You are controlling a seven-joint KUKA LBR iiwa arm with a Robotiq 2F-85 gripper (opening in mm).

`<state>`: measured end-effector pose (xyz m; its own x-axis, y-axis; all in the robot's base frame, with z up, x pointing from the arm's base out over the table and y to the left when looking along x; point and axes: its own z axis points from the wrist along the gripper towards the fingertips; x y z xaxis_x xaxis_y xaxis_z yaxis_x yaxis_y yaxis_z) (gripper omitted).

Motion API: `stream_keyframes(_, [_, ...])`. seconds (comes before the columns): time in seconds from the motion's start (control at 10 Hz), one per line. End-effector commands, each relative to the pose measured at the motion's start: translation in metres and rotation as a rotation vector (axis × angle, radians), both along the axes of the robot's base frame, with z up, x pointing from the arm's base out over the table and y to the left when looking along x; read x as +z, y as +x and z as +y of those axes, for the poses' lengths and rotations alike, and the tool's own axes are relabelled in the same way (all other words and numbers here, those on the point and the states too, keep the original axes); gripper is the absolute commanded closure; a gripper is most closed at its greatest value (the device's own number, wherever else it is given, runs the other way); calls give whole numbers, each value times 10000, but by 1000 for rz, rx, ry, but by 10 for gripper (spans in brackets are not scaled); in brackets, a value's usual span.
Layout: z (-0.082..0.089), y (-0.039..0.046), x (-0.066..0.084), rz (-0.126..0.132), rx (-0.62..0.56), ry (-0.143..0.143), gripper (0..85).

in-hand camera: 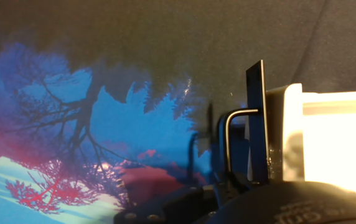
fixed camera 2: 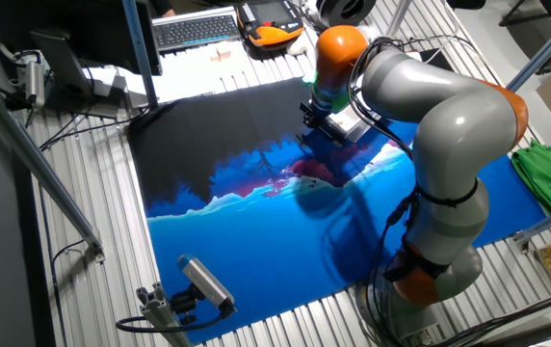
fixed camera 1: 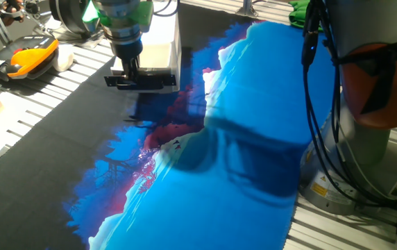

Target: Grasp the handle and close the drawer

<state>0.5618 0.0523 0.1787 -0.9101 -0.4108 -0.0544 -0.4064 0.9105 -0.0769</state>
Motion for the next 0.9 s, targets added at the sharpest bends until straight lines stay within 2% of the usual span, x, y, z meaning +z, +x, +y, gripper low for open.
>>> stream_keyframes(0.0, [-15,3,2,-1,2,2,850])
stream_keyframes(0.8, [-173,50,2,1,22,6,850])
